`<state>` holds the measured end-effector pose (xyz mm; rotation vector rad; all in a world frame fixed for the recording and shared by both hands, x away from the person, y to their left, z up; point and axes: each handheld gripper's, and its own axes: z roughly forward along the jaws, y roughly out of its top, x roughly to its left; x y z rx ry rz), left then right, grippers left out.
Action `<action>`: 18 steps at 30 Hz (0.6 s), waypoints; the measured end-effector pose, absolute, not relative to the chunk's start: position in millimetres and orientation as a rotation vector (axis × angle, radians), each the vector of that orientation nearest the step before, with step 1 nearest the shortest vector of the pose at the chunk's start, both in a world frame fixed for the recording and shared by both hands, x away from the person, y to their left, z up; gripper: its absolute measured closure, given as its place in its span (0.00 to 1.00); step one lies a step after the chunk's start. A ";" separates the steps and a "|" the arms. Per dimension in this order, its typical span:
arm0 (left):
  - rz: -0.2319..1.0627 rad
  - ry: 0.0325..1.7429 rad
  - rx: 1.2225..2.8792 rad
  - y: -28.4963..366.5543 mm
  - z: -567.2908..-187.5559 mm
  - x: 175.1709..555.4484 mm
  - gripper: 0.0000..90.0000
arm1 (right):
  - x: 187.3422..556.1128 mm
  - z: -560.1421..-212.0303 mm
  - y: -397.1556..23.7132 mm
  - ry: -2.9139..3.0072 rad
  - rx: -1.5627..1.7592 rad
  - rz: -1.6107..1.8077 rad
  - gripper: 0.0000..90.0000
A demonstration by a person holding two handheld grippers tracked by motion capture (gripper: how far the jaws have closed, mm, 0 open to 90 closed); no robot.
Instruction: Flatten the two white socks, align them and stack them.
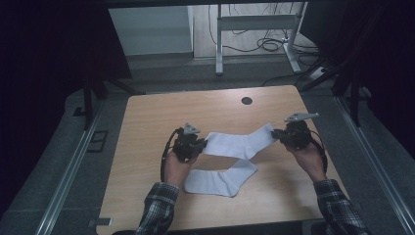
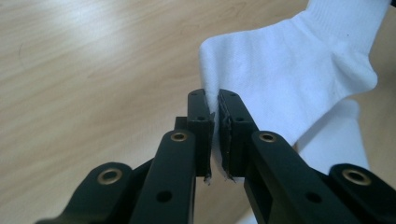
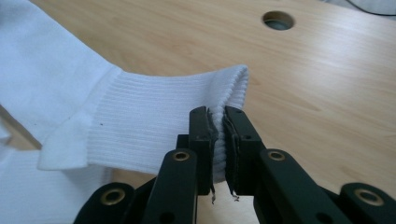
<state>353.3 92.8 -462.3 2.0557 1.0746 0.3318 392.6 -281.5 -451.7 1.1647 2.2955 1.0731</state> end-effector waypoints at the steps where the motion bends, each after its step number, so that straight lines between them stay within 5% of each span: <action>1: 0.331 1.074 2.056 96.8 -461.0 347.6 0.93 | 387.0 -452.8 -276.4 2.322 1.146 1.082 0.90; 18: 0.272 1.115 2.083 151.4 -479.9 256.2 0.93 | 340.3 -471.8 -218.7 2.573 0.978 1.079 0.90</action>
